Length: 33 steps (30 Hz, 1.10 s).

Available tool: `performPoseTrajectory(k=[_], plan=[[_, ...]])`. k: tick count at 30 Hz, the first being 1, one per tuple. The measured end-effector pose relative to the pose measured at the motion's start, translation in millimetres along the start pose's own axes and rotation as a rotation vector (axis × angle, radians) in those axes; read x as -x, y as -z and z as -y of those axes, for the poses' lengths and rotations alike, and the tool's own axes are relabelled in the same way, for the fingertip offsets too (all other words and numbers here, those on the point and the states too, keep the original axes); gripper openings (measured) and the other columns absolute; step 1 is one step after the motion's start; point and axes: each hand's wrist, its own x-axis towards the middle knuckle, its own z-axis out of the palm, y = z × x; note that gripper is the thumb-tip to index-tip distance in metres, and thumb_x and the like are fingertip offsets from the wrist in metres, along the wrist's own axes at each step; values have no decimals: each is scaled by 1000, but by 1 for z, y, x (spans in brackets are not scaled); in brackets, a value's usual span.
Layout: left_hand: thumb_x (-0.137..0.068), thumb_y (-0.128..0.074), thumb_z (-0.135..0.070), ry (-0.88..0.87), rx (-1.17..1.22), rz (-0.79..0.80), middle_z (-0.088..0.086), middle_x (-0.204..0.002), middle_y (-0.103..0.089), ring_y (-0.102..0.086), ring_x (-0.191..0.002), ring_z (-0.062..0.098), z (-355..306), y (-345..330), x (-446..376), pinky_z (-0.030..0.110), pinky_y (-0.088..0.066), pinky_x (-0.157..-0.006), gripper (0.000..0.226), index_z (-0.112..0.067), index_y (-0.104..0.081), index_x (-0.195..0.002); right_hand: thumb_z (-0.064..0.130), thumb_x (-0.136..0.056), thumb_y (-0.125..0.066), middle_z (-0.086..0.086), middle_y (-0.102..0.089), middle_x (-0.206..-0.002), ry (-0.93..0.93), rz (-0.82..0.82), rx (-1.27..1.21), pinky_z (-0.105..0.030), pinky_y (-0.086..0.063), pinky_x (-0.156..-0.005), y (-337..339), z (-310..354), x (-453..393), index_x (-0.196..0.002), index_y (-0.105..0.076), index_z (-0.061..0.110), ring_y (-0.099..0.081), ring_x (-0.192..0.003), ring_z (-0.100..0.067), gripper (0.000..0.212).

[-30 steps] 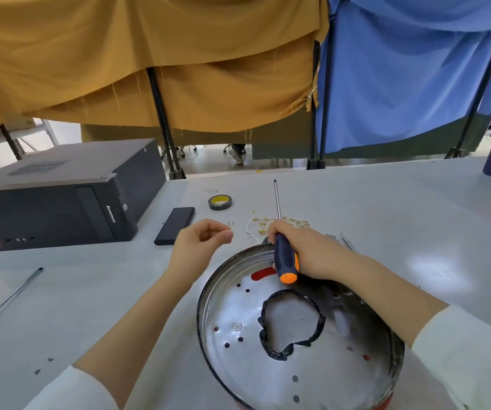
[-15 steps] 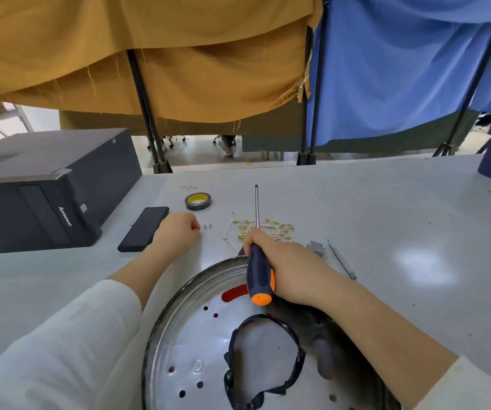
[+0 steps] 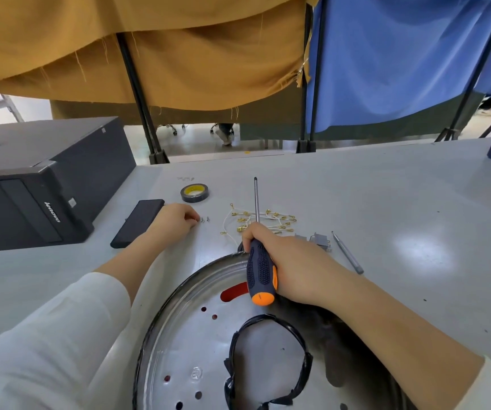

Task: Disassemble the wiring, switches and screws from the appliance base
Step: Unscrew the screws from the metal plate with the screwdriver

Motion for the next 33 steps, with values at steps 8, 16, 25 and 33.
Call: performPoseTrajectory(k=[8,16,25,33], plan=[[-92,-57,-12,-25,22,-15,0,-105,-70,-53,-86,10,-2,-7,-5,21,-39,-80,16,-16,-71,-99,16,-83,-51,6,-50,-70,-1,-4,4,-32,-39,-54,0,1,1,-99,-29,42,-45,-60,-10,37],[-91,-57,-11,57,98,18,-9,-91,-61,-54,-82,10,0,4,10,23,-42,-72,56,-18,-36,-142,16,-81,-50,4,-54,-73,-16,-8,-26,-35,-40,-55,-1,0,1,-99,-31,42,-49,-61,-15,38],[-95,-55,-27,-90,376,191,-6,-94,-69,-67,-74,7,-64,48,74,22,-56,-74,14,-21,-64,-103,12,-83,-53,2,-58,-82,-26,-42,-130,-47,-48,-69,4,3,1,-99,-39,36,-55,-75,-23,32],[-96,-55,-26,-293,159,437,-6,-111,-62,-57,-100,11,-100,46,144,15,-42,-82,26,-23,-57,-122,7,-82,-64,-8,-63,-93,-10,-129,-131,-46,-51,-79,35,9,13,-100,-44,25,-61,-85,-29,32]])
